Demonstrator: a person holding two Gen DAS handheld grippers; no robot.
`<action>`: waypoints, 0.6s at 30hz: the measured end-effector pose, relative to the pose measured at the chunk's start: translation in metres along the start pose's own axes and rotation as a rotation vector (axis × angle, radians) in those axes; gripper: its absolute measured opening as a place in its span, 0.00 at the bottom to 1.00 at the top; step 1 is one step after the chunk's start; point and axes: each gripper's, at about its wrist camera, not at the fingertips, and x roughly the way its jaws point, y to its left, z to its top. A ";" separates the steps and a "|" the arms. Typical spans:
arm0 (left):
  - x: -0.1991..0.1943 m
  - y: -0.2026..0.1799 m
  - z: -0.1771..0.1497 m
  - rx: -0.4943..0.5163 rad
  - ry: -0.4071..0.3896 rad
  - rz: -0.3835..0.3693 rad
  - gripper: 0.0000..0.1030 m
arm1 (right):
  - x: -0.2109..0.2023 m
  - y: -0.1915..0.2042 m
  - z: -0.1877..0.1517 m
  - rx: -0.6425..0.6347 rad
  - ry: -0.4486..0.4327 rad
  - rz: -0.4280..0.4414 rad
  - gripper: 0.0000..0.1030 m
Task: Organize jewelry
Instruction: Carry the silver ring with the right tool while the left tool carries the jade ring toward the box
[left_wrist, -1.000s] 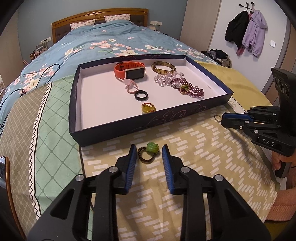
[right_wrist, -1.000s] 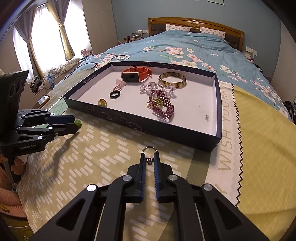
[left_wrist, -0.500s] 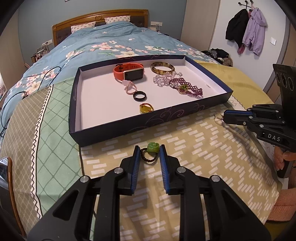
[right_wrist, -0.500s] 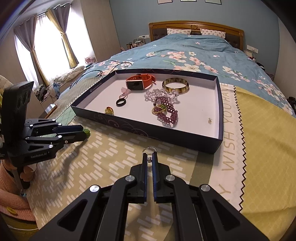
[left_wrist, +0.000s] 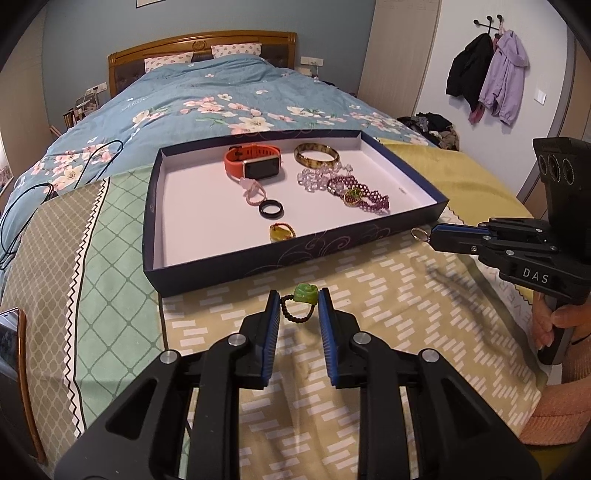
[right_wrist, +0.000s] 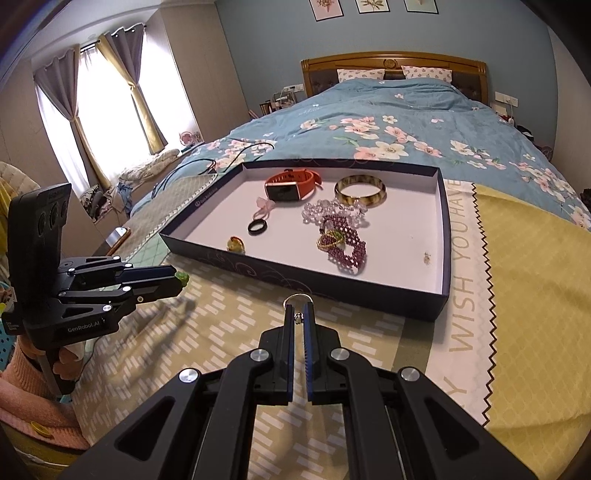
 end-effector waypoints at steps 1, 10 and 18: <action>-0.001 0.000 0.000 0.000 -0.003 -0.001 0.21 | 0.000 0.000 0.000 0.003 -0.003 0.004 0.03; -0.011 -0.006 0.008 0.000 -0.037 -0.007 0.21 | -0.003 0.001 0.008 0.007 -0.032 0.017 0.03; -0.017 -0.011 0.017 0.002 -0.067 -0.015 0.21 | -0.005 0.003 0.013 0.008 -0.054 0.026 0.03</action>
